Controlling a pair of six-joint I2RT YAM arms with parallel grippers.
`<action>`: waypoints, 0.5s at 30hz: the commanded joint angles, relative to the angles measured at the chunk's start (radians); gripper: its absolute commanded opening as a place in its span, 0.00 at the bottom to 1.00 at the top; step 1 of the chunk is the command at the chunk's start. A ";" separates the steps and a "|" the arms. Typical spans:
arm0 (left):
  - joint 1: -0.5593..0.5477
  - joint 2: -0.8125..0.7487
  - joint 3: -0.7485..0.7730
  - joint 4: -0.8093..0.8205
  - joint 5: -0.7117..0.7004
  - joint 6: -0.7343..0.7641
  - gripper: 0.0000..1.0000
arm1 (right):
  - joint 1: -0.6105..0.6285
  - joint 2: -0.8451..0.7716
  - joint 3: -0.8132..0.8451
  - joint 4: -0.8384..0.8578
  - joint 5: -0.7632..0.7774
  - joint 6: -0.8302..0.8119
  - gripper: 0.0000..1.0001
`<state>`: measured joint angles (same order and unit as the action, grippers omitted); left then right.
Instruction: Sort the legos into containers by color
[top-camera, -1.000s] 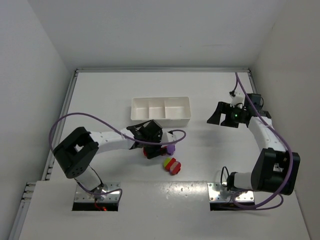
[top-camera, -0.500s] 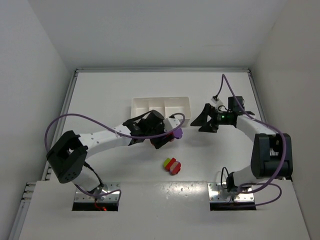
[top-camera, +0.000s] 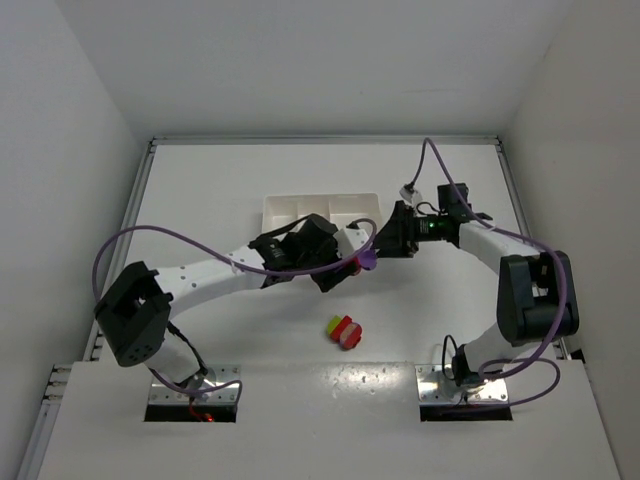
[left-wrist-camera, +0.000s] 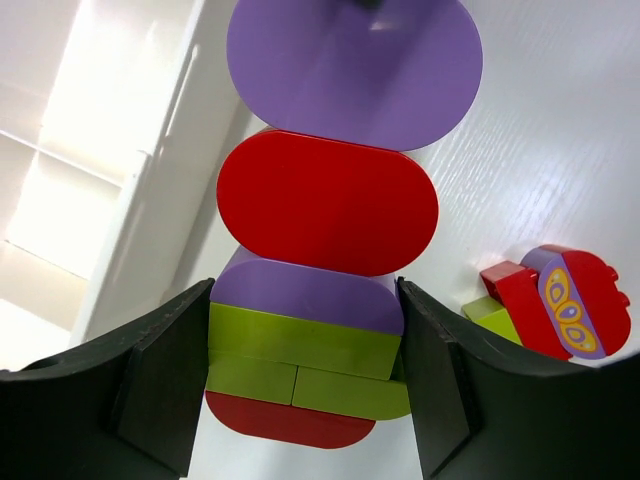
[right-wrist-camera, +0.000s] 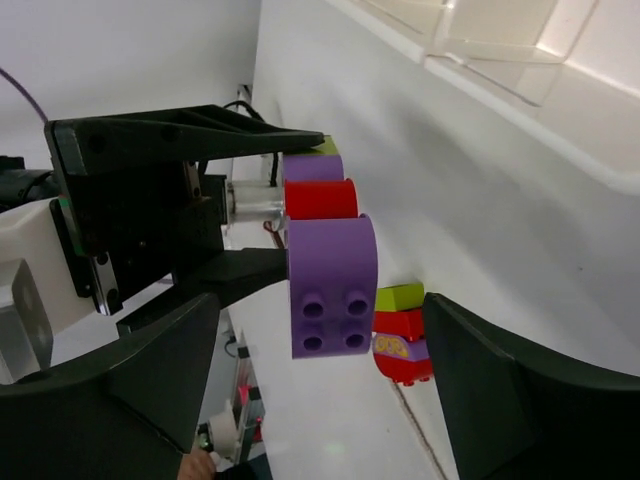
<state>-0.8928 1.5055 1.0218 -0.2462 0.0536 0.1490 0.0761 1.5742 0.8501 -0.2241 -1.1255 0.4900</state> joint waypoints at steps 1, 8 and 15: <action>-0.011 -0.001 0.060 0.035 0.011 -0.009 0.31 | 0.033 0.006 0.027 0.032 -0.062 -0.027 0.81; -0.011 0.019 0.070 0.015 0.020 -0.009 0.15 | 0.042 0.006 0.027 0.032 -0.082 -0.036 0.05; -0.011 -0.027 -0.006 0.005 -0.009 -0.009 0.05 | 0.002 -0.005 0.067 -0.026 -0.092 -0.088 0.00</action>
<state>-0.8944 1.5150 1.0477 -0.2440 0.0559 0.1452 0.1020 1.5791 0.8570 -0.2424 -1.1603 0.4507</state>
